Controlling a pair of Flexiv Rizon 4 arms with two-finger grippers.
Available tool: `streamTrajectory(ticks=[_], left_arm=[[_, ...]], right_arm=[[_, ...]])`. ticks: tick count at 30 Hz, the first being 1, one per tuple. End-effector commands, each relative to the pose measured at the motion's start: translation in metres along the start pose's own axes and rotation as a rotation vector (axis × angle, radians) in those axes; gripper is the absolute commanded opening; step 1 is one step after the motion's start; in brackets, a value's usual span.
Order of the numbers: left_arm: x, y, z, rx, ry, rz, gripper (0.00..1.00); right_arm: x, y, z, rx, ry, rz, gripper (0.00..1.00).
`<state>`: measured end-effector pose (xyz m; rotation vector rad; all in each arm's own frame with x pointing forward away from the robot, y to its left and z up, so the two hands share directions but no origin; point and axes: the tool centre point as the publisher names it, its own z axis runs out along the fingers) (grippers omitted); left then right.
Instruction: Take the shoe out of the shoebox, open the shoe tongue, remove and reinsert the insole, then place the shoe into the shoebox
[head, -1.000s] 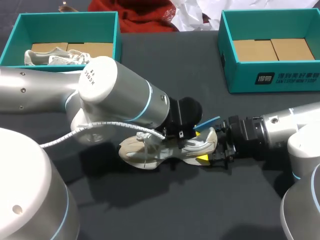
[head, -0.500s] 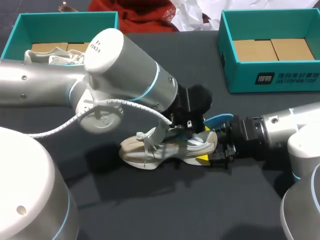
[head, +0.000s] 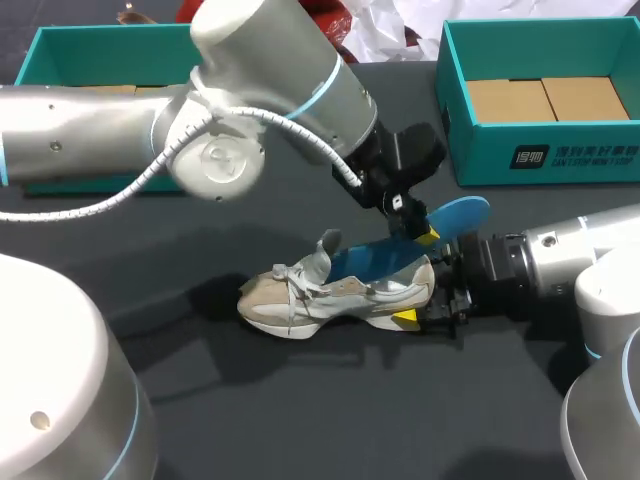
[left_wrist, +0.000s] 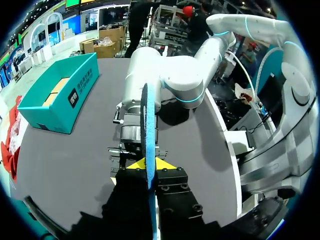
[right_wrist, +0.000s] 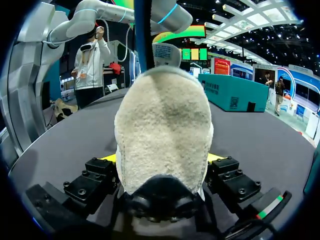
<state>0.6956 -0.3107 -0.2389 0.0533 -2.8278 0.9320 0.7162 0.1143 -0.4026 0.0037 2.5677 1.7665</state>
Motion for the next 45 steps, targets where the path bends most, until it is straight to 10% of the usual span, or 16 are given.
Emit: streamTrajectory(ticks=[1, 14, 37, 45], left_arm=[[0.003, -0.011, -0.022, -0.005, 0.098, 0.009, 0.0], [0.033, -0.04, -0.093, 0.117, 0.245, 0.081, 0.0], [0.033, -0.04, -0.093, 0.117, 0.245, 0.081, 0.0], [0.062, -0.063, -0.134, 0.329, 0.119, 0.037, 0.0]], right_arm=[[0.001, -0.001, 0.001, 0.004, -0.002, 0.0, 0.0], [0.001, -0.001, 0.001, 0.004, -0.002, 0.0, 0.0], [0.001, -0.001, 0.001, 0.004, -0.002, 0.0, 0.0], [0.001, -0.001, 0.001, 0.004, -0.002, 0.0, 0.0]])
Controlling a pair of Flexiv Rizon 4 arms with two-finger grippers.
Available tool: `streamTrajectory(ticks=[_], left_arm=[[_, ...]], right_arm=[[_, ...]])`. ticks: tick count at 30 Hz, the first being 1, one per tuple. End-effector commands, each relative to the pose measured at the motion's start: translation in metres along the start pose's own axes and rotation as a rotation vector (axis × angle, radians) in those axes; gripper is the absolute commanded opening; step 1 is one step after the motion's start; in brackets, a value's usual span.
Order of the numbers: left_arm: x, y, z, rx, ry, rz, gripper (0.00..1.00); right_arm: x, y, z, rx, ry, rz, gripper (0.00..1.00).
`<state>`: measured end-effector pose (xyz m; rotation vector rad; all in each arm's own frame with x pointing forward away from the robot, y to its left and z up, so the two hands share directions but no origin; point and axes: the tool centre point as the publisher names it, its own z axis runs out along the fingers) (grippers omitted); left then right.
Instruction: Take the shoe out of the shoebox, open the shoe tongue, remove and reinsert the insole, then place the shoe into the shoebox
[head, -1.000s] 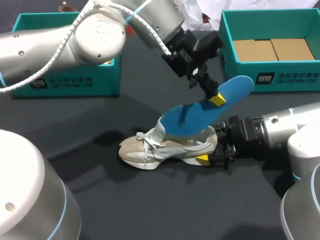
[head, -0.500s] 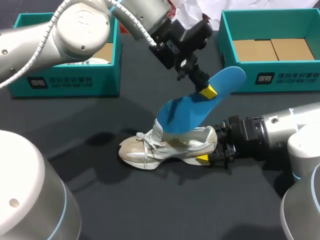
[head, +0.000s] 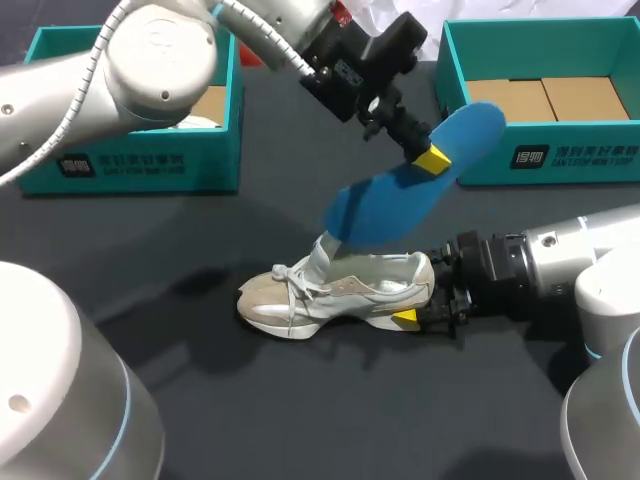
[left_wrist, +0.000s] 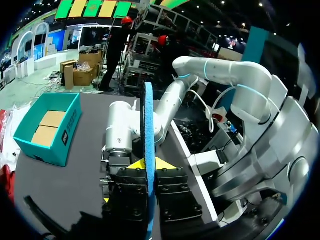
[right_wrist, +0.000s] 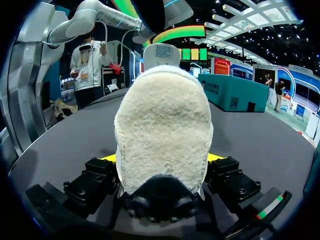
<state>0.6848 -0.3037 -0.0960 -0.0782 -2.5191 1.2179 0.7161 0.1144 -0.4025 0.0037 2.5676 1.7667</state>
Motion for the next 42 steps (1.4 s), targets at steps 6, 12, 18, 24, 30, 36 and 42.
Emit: streamTrajectory(ticks=[6, 12, 18, 24, 30, 36, 42], left_arm=[[0.052, 0.001, -0.045, 0.217, -0.138, -0.017, 0.0], [0.057, -0.004, -0.061, 0.273, -0.11, -0.049, 0.0], [0.057, -0.004, -0.061, 0.273, -0.11, -0.049, 0.0], [0.066, -0.003, -0.067, 0.347, -0.082, -0.101, 0.0], [0.083, -0.002, -0.08, 0.377, -0.065, -0.135, 0.0], [0.101, -0.005, -0.09, 0.421, -0.08, -0.115, 0.0], [0.114, -0.003, -0.103, 0.472, -0.086, -0.117, 0.0]], right_arm=[[0.001, -0.001, 0.001, 0.004, -0.002, 0.0, 0.0], [0.001, -0.001, 0.001, 0.004, -0.002, 0.0, 0.0], [0.001, -0.001, 0.001, 0.004, -0.002, 0.0, 0.0], [0.001, -0.001, 0.001, 0.004, -0.002, 0.0, 0.0], [0.001, -0.001, 0.001, 0.004, -0.002, 0.0, 0.0], [0.001, -0.001, 0.001, 0.004, -0.002, 0.0, 0.0], [0.001, -0.001, 0.001, 0.004, -0.002, 0.0, 0.0]])
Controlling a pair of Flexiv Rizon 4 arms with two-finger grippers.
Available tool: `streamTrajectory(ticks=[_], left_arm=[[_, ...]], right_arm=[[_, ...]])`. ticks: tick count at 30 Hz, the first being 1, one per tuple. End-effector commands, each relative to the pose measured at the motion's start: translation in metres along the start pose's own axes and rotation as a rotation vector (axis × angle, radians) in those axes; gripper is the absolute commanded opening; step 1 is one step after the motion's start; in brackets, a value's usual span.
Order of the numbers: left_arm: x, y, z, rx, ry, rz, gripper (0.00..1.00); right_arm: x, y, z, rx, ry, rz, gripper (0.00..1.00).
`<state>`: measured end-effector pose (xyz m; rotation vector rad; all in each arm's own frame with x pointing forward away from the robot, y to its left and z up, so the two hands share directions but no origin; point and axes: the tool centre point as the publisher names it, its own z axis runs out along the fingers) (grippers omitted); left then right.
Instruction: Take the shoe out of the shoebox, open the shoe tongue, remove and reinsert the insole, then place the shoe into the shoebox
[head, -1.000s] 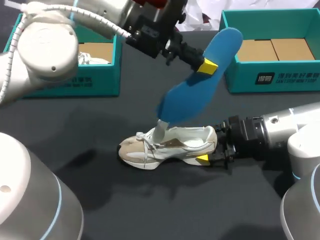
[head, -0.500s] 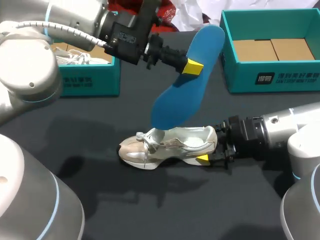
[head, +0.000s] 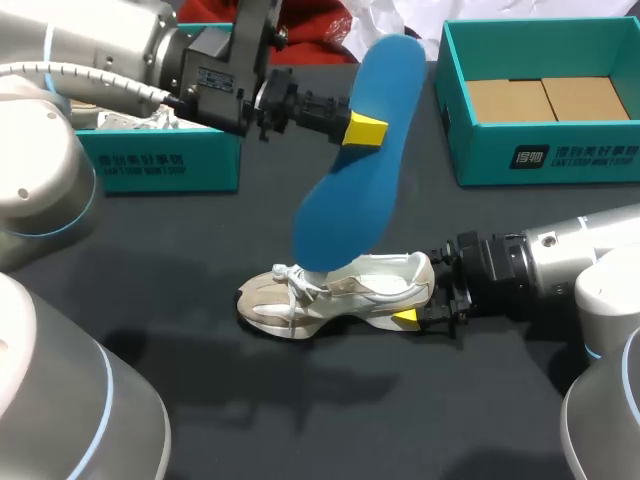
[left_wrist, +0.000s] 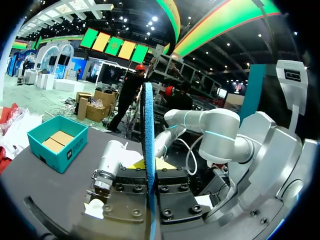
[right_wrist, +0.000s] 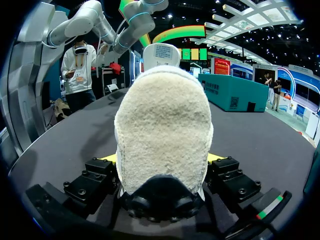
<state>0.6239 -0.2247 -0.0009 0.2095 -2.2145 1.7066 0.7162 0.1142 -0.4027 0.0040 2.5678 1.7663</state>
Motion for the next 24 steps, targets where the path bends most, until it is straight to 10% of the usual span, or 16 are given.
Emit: streamTrajectory(ticks=[1, 24], left_arm=[[0.014, 0.01, -0.018, 0.052, -0.019, 0.001, 0.0], [0.031, 0.011, -0.057, 0.161, -0.059, -0.052, 0.0]], right_arm=[[0.001, -0.001, 0.001, 0.003, -0.002, 0.0, 0.0], [0.001, -0.001, 0.001, 0.003, -0.002, 0.0, 0.0]])
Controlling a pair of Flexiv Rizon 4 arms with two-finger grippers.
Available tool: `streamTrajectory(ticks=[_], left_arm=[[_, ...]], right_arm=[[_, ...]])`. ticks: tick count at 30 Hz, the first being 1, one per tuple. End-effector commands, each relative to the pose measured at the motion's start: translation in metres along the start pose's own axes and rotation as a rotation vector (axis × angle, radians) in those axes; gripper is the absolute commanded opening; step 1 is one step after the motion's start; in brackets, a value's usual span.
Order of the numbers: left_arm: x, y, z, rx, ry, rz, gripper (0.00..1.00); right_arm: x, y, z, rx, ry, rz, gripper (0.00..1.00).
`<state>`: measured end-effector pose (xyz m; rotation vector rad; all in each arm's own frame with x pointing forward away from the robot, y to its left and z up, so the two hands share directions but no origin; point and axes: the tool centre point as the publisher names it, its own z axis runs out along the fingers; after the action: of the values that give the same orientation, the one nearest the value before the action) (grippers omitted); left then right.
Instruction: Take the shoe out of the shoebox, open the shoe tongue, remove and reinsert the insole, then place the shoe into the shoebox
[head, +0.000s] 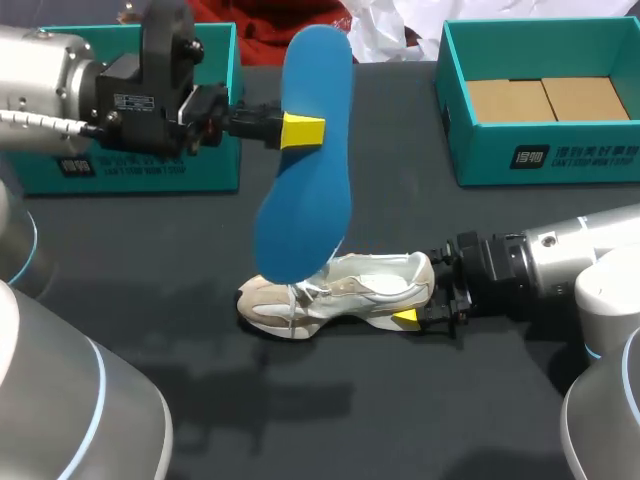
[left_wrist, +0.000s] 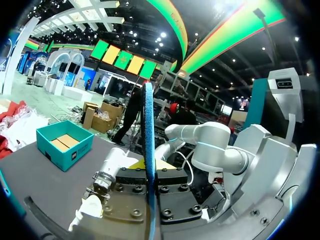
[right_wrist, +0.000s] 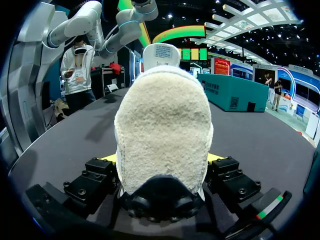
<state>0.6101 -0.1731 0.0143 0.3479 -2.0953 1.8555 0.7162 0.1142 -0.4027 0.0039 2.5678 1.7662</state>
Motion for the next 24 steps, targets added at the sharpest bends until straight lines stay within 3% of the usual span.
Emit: streamTrajectory(ticks=[1, 13, 24], left_arm=[[0.008, 0.006, -0.008, 0.014, -0.011, 0.004, 0.0], [0.01, 0.008, -0.013, 0.04, 0.005, -0.008, 0.0], [0.007, 0.021, -0.014, 0.039, 0.007, -0.052, 0.0]], right_arm=[[0.001, -0.001, 0.001, 0.003, -0.002, 0.0, 0.0], [0.001, -0.001, 0.001, 0.003, -0.002, 0.0, 0.0], [0.001, -0.001, 0.001, 0.003, -0.002, 0.0, 0.0]])
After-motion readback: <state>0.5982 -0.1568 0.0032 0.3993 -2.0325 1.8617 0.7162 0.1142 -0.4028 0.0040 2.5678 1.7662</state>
